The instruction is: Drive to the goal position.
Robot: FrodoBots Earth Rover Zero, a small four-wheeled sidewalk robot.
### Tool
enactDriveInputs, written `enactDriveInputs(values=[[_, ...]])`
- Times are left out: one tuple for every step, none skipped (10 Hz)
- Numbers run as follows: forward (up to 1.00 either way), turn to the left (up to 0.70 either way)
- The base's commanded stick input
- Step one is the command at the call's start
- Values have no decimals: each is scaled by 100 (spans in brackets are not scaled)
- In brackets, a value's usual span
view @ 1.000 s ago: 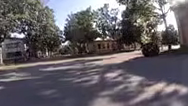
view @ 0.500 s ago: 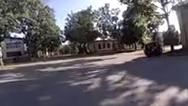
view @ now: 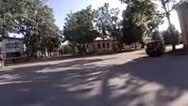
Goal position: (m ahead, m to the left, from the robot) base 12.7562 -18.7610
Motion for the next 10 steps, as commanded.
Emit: enactDriveInputs(values=[[60,0],[60,0],[60,0],[60,0],[60,0],[60,0],[60,0],[60,0],[60,0],[60,0]])
